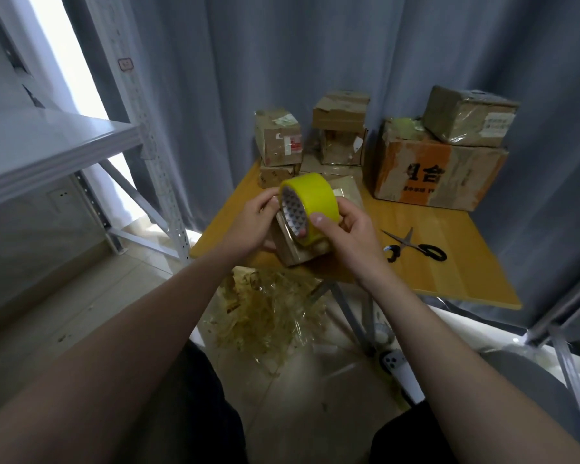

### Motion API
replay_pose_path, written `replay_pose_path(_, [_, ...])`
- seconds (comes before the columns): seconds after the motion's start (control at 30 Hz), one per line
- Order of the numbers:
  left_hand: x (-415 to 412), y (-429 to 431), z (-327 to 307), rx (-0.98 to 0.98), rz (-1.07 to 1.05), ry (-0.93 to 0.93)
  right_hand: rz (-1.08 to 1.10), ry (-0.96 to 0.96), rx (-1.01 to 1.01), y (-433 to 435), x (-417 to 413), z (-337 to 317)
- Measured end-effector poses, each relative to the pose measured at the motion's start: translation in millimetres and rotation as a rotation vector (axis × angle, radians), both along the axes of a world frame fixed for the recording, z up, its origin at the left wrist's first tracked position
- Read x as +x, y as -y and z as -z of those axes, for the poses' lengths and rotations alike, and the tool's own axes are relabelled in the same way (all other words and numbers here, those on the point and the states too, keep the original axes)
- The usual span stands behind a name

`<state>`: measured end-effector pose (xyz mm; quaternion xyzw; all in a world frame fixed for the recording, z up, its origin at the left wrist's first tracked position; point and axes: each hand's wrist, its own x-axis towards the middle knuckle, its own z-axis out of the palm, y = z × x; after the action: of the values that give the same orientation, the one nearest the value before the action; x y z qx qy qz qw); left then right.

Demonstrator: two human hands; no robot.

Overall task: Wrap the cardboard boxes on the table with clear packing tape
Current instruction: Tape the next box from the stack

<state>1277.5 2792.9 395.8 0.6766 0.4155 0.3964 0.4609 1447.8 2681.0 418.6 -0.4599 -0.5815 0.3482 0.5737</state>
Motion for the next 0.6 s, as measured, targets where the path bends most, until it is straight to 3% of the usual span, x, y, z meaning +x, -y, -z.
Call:
replay_pose_path(0.1, [-0.2,-8.7,-8.9,-0.204,-0.034,0.001,0.044,0.049,0.000,-35.4,-4.7,1.0])
replay_pose_path(0.2, [-12.0,-24.6,-14.5,-0.227,-0.074,-0.107,0.047,0.062,-0.049,-65.6,-9.0,2.3])
replay_pose_path(0.27, [-25.6,-37.0,-8.5,-0.226,-0.084,-0.073,0.029,0.097,-0.080,-81.2,-13.6,4.8])
replay_pose_path(0.37, [-33.6,-35.1,11.6,-0.067,0.056,-0.085,0.048,0.103,-0.079,-95.1,-22.8,7.8])
replay_pose_path(0.47, [-17.7,-21.3,41.5,0.056,-0.064,-0.238,0.094,0.100,-0.077,-99.1,-23.1,10.4])
replay_pose_path(0.6, [0.7,-6.4,57.0,0.119,-0.197,-0.227,0.108,0.124,-0.111,-97.1,-22.5,8.4])
